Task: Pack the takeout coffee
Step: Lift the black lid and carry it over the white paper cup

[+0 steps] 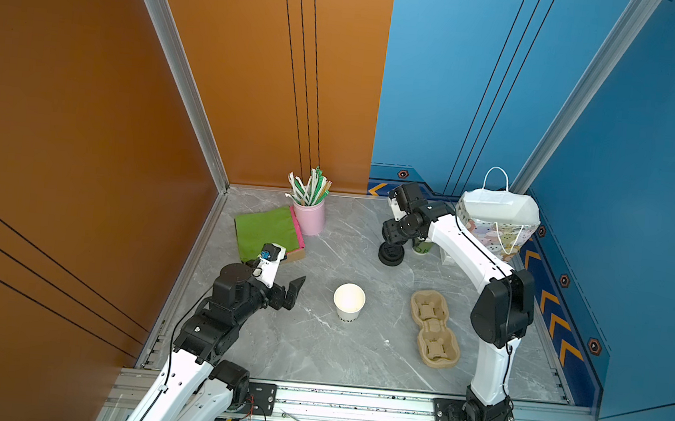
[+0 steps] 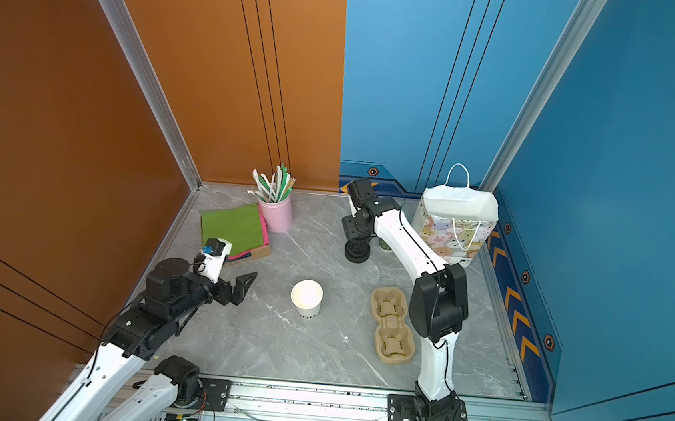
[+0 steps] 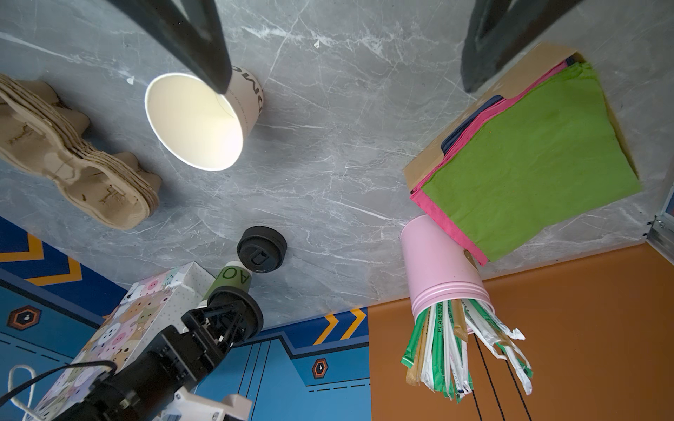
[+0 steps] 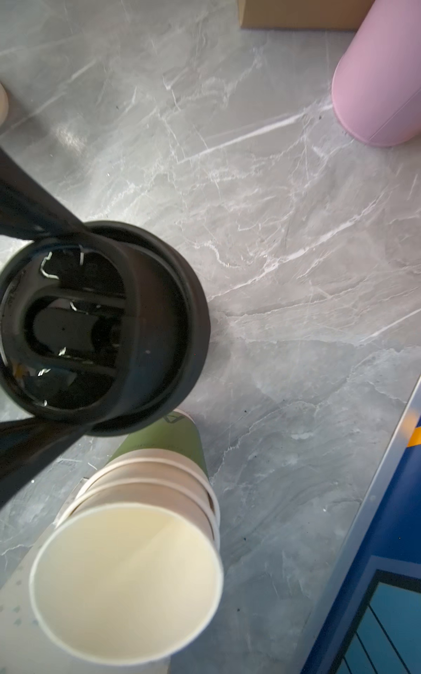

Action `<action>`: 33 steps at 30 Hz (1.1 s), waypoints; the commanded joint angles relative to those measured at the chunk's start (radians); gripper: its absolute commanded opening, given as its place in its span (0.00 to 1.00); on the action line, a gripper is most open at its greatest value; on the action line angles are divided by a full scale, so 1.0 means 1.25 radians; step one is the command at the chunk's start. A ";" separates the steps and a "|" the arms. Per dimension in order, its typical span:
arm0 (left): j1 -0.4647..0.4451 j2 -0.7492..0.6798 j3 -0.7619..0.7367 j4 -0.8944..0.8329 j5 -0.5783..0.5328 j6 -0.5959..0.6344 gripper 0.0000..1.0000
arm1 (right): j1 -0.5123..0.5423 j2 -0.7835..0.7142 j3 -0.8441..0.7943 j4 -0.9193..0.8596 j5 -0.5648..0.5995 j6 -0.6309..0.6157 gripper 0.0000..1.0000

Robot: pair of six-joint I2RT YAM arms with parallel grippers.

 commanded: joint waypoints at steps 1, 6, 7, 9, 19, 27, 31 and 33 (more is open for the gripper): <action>0.005 -0.005 -0.008 0.012 0.005 -0.007 0.98 | 0.031 -0.062 -0.035 -0.037 -0.042 0.007 0.68; 0.005 -0.004 -0.008 0.012 0.004 -0.007 0.98 | 0.098 -0.147 -0.104 -0.046 -0.074 -0.002 0.68; 0.006 -0.003 -0.007 0.012 0.005 -0.007 0.98 | 0.119 -0.166 -0.119 -0.047 -0.083 -0.004 0.68; 0.006 -0.003 -0.008 0.012 0.004 -0.007 0.98 | 0.153 -0.192 -0.142 -0.051 -0.095 -0.003 0.69; 0.006 -0.001 -0.009 0.012 0.000 -0.007 0.98 | 0.327 -0.219 -0.216 -0.058 -0.135 0.009 0.69; 0.007 0.000 -0.008 0.012 -0.002 -0.006 0.98 | 0.374 -0.192 -0.247 -0.069 -0.117 0.012 0.70; 0.006 0.001 -0.009 0.012 -0.001 -0.007 0.98 | 0.379 -0.177 -0.246 -0.079 -0.098 0.007 0.69; 0.007 0.002 -0.009 0.012 -0.001 -0.007 0.98 | 0.379 -0.167 -0.243 -0.085 -0.091 0.007 0.70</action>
